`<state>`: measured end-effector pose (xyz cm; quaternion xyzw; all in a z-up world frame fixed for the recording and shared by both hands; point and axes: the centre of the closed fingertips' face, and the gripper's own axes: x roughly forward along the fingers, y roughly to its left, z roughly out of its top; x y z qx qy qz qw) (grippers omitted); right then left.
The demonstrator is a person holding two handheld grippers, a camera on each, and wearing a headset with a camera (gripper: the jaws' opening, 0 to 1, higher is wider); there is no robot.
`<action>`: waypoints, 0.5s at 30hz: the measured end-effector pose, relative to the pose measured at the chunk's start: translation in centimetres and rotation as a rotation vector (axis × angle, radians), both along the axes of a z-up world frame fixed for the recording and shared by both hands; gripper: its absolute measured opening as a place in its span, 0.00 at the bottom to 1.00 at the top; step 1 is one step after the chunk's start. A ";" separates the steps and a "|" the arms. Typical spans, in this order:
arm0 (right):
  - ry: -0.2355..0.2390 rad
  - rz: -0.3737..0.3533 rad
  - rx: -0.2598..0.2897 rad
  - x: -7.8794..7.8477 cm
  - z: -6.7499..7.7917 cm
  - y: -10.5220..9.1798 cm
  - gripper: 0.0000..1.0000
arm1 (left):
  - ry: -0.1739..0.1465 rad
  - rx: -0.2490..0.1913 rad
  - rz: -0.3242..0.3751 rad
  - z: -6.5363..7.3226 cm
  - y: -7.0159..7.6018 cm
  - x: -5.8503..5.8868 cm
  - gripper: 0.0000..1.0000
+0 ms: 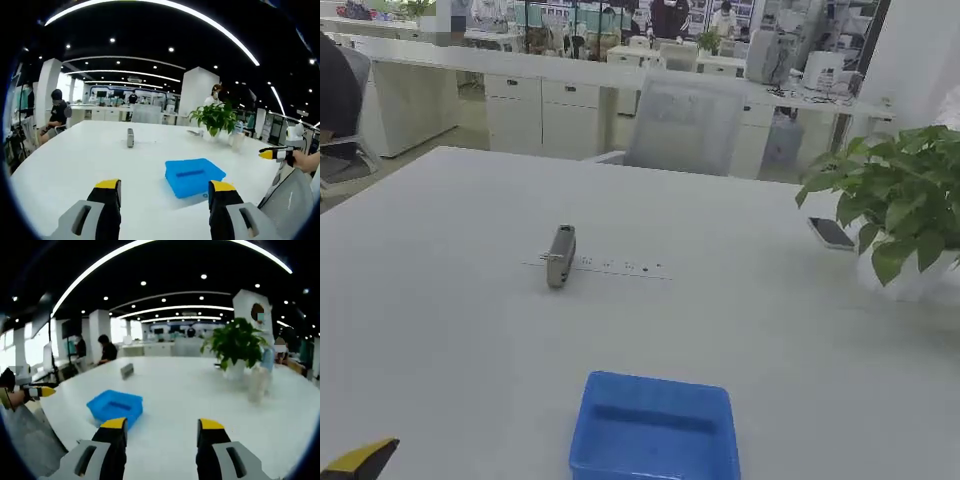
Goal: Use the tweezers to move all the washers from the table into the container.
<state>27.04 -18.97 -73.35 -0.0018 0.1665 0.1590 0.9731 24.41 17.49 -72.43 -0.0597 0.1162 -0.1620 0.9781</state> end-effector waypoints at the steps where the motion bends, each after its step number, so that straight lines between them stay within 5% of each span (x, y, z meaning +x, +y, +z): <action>1: 0.000 0.001 -0.003 0.0 0.0 0.1 0.52 | -0.005 0.001 -0.001 0.1 0.0 0.0 0.74; 15: -0.040 -0.015 0.023 -0.2 1.4 0.6 0.56 | -0.031 0.007 0.026 0.5 0.5 0.1 0.78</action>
